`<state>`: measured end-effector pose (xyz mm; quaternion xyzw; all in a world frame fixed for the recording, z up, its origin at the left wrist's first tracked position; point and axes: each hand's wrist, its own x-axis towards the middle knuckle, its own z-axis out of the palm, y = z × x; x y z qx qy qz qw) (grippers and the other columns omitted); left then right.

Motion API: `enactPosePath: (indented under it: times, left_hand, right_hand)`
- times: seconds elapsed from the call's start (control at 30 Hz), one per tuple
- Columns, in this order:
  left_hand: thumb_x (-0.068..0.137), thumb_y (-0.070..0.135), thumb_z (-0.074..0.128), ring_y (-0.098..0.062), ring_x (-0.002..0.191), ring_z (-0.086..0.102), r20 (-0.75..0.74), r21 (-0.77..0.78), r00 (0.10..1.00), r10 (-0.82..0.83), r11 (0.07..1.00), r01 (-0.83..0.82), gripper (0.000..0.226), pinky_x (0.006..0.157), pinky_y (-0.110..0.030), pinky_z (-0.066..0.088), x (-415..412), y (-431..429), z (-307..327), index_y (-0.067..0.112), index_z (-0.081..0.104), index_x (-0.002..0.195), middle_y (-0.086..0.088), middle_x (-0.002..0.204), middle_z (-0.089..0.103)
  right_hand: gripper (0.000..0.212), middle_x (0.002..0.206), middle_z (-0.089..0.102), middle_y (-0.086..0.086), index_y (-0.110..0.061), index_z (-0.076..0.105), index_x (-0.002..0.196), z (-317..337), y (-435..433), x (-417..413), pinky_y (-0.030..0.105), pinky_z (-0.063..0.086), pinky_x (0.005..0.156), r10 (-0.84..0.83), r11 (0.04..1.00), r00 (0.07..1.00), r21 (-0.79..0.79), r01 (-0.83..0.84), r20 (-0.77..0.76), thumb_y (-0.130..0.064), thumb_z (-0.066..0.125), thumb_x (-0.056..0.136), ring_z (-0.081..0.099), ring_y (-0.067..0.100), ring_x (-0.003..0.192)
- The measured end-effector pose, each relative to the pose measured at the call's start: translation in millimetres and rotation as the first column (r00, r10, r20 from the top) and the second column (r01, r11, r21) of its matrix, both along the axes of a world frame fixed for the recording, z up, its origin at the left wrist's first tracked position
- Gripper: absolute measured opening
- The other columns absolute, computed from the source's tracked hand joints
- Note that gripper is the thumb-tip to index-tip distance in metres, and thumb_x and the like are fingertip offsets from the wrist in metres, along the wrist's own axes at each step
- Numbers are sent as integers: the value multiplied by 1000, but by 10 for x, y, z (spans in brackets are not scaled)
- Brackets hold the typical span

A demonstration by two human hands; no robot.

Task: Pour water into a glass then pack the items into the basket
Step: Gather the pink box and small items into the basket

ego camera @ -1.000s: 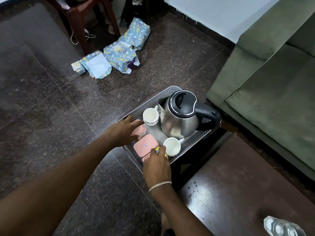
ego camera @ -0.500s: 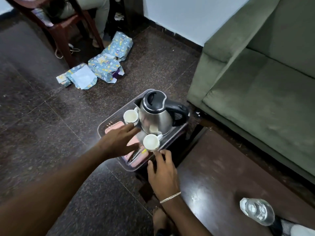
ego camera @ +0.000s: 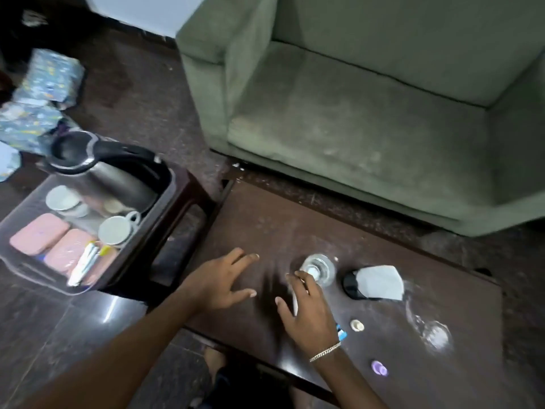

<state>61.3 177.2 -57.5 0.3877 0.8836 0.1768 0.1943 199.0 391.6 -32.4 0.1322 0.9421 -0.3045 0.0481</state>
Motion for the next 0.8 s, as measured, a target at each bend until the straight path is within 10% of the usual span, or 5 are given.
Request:
enactPosePath:
  times: [0.43, 0.8]
  left_hand:
    - [88, 53, 65, -40, 111, 66, 262, -157, 965, -2, 987, 45, 64, 91, -51, 56, 1501, 2004, -668, 25, 40, 139, -3, 139, 46]
    - [93, 33, 59, -30, 112, 62, 163, -225, 973, 162, 966, -124, 37, 97, -40, 49, 1980, 2310, -1031, 14, 53, 124, -9, 125, 56]
  right_hand:
    - [48, 123, 58, 2, -19, 62, 126, -735, 1519, 1275, 40, 57, 73, -233, 967, 944, 155, 201, 235, -12, 69, 79, 67, 31, 98]
    - [43, 100, 62, -3, -33, 63, 113, -1059, 1584, 1272, 28, 52, 58, -165, 982, 968, 122, 144, 188, -18, 78, 75, 67, 22, 73]
